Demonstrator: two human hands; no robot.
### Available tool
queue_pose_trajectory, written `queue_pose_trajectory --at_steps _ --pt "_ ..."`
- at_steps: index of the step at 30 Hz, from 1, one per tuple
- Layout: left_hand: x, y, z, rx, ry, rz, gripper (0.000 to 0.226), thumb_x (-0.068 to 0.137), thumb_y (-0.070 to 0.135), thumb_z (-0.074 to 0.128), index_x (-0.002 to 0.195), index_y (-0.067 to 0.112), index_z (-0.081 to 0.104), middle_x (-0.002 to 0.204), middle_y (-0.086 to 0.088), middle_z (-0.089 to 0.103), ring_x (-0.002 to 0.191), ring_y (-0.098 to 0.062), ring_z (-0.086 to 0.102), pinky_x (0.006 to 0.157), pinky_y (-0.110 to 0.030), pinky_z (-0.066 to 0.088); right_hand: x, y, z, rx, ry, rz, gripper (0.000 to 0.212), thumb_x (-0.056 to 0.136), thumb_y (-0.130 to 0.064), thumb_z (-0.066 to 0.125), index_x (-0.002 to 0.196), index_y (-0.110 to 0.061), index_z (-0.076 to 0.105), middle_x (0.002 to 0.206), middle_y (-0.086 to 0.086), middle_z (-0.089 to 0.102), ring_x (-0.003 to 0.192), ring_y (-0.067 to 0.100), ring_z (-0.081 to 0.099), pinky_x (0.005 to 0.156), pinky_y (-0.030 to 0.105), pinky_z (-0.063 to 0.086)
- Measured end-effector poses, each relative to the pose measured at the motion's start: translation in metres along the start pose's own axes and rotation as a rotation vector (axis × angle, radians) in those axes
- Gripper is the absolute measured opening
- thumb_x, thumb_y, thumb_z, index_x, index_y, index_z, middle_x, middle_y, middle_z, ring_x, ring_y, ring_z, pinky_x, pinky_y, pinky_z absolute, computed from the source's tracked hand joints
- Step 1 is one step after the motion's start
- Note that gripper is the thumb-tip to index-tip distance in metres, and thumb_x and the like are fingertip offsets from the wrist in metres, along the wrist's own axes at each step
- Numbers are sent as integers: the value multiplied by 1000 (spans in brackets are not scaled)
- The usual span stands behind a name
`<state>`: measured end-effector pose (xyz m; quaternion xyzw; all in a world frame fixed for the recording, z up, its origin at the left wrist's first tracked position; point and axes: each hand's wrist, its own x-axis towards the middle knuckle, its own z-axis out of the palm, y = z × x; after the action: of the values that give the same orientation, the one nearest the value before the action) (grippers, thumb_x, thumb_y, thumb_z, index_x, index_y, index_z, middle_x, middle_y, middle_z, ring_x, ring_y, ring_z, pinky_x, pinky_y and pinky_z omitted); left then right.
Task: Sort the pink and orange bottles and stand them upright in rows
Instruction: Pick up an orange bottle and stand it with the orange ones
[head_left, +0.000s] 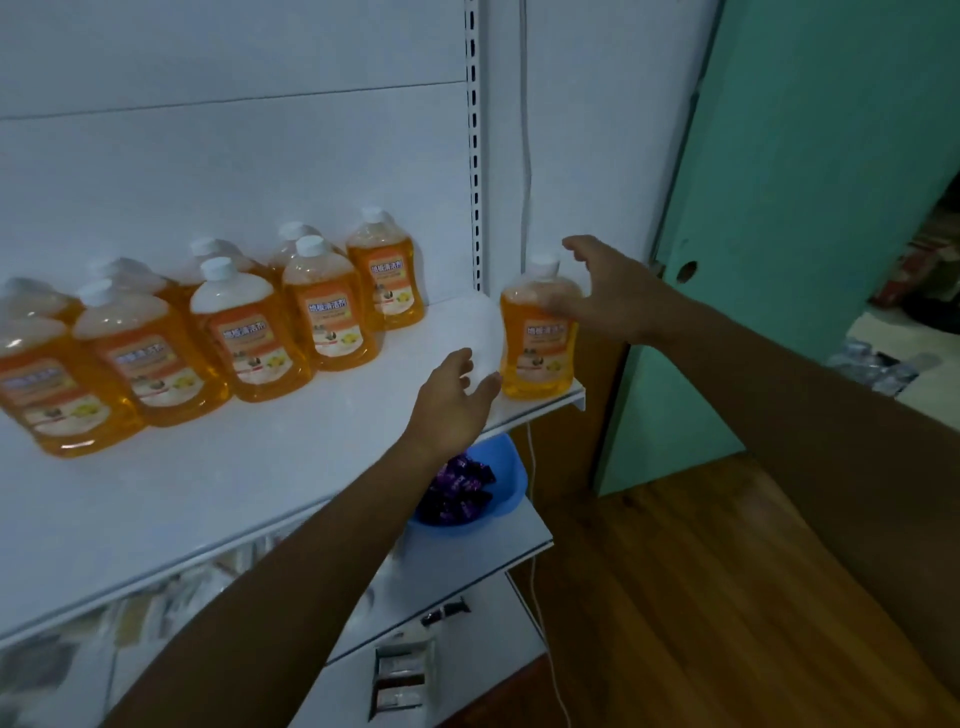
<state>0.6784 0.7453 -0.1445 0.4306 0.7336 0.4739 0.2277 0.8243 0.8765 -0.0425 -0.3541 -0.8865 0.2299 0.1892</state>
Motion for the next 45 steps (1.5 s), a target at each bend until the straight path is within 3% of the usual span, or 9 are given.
queue_pose_trajectory --at_steps 12,17,20,26,28,32,36,41,45 --pt "-12 21 26 53 -5 -19 69 96 35 57 152 14 24 155 -5 34 135 -25 42 109 -41 39 -46 13 21 77 44 37 74 89 -26 68 149 -16 25 148 10 38 131 25 43 96 28 34" --pt "12 21 26 91 -64 -18 68 94 31 60 151 15 27 152 -6 38 137 -26 40 111 -46 36 -36 11 35 119 122 43 86 88 -22 69 153 -16 14 151 12 34 136 26 37 104 34 35" --pt "15 18 30 98 -84 69 45 94 24 60 137 18 48 132 1 57 122 -19 53 104 -37 44 -29 14 46 92 163 -6 86 89 -22 68 154 -20 11 145 15 39 128 26 44 97 32 38" --pt "6 0 37 -10 -77 139 51 92 15 60 137 32 43 112 18 55 95 -1 52 75 -14 41 -19 13 64 138 295 2 75 83 -19 72 146 -21 30 134 14 45 117 24 49 87 24 36" --pt "8 -1 33 -29 -74 152 48 91 16 60 134 34 46 112 17 60 96 -2 55 78 -15 43 -14 9 64 131 325 5 72 80 -18 75 141 -21 36 130 14 47 114 25 50 85 23 36" --pt "15 -9 14 -36 -31 154 40 92 16 58 130 27 51 122 7 63 110 -14 58 98 -34 47 -1 -9 74 81 332 -44 71 77 -24 79 137 -22 41 128 10 50 115 23 50 85 23 35" --pt "27 -20 -18 -134 49 108 52 89 9 61 134 22 39 121 12 52 115 -14 53 99 -38 46 25 -38 91 85 328 -69 71 77 -29 79 137 -25 42 129 9 50 116 24 51 89 29 40" --pt "42 -28 -46 -163 116 174 56 86 4 64 136 21 45 120 14 57 108 -2 55 87 -12 41 53 -60 106 132 348 -95 66 77 -27 78 134 -23 45 124 8 53 113 23 53 86 25 38" --pt "55 -26 -57 -117 159 234 53 90 12 64 131 38 41 125 16 54 108 2 50 83 -1 36 81 -68 113 163 328 -141 63 78 -27 78 133 -20 47 123 8 56 113 24 53 90 30 41"
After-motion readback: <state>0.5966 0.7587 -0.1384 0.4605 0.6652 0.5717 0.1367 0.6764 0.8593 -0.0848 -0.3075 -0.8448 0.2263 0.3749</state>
